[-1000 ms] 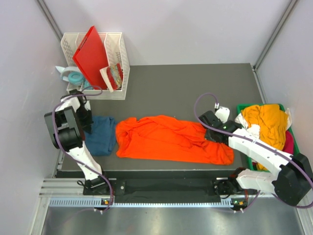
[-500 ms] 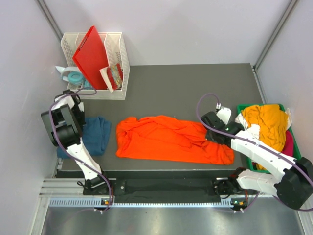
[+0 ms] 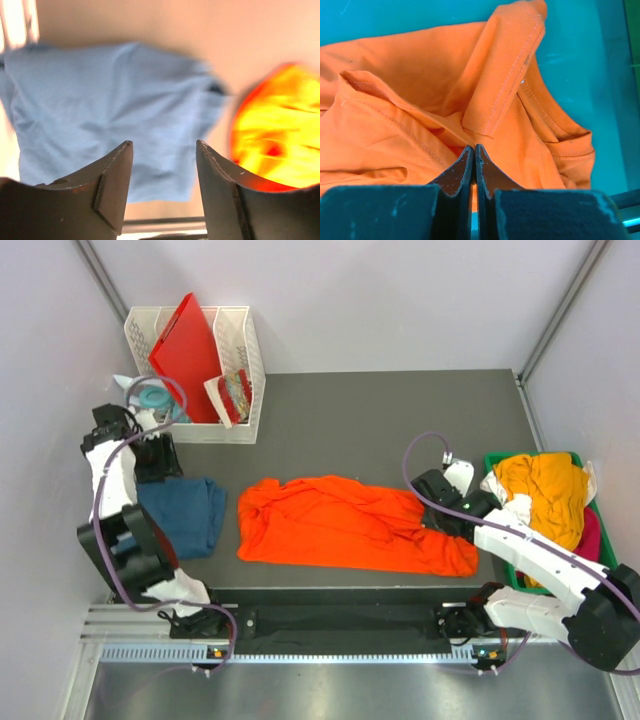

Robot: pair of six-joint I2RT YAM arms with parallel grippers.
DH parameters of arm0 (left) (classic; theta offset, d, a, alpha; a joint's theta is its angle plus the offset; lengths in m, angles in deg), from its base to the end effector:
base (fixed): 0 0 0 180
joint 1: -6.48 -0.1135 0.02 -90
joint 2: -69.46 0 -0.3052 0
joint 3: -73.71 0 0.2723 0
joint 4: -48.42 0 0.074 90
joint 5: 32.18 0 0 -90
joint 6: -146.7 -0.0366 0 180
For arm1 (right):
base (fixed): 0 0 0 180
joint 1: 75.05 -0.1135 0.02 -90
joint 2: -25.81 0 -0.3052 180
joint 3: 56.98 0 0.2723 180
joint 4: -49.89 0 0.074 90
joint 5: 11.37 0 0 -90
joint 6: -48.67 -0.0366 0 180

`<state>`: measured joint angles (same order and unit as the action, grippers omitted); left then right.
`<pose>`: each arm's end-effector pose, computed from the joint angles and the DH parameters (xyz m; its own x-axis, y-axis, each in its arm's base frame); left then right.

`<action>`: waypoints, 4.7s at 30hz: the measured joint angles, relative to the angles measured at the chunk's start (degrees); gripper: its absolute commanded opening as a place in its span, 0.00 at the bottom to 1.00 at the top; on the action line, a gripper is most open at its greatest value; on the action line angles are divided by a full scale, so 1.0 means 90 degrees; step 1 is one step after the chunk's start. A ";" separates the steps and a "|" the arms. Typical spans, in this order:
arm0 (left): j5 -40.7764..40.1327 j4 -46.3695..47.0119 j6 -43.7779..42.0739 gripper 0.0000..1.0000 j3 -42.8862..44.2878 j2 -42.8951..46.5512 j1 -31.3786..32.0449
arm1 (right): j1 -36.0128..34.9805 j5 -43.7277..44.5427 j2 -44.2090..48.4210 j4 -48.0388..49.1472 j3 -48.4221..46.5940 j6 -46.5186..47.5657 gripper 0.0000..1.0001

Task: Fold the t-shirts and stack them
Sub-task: Flatten out the tshirt

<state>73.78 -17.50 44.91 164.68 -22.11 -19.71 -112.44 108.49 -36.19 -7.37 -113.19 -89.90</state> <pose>0.3133 0.1429 0.3156 -0.8723 -0.2101 -0.4416 -0.1510 0.9746 -0.1655 0.1664 0.1043 0.2612 -0.7291 0.2612 -0.6326 0.3012 0.9525 0.0461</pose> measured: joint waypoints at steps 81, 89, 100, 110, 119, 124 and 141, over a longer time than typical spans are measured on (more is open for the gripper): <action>0.0238 -0.1392 0.0083 0.00 0.0029 -0.0134 0.3451 | -0.0010 0.0005 -0.0308 0.0214 -0.0044 0.0155 0.00; 0.0376 -0.2310 -0.1030 0.00 0.0265 -0.0639 0.3558 | -0.0010 0.0000 -0.0160 0.0233 0.0095 0.0136 0.00; -0.0500 -0.2414 -0.2239 0.00 -0.1200 -0.0984 0.3886 | -0.0012 0.0000 -0.0153 0.0291 0.0172 0.0087 0.00; -0.0777 -0.2397 -0.2244 0.05 -0.1700 -0.1358 0.3949 | -0.0012 0.0000 -0.0153 0.0304 0.0209 0.0090 0.00; -0.0352 -0.2278 -0.1894 0.56 -0.0537 -0.1163 0.3946 | -0.0012 0.0000 -0.0160 0.0301 0.0206 0.0095 0.00; -0.0223 -0.2050 -0.1559 0.60 -0.0202 -0.0738 0.3946 | -0.0012 0.0000 -0.0160 0.0304 0.0206 0.0097 0.00; -0.0352 -0.1302 -0.0988 0.40 -0.0753 -0.0828 0.3927 | -0.0012 0.0002 -0.0158 0.0299 0.0206 0.0114 0.00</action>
<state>70.61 -29.21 36.01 157.90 -29.56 15.63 -112.54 108.52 -37.61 -4.68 -111.33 -88.88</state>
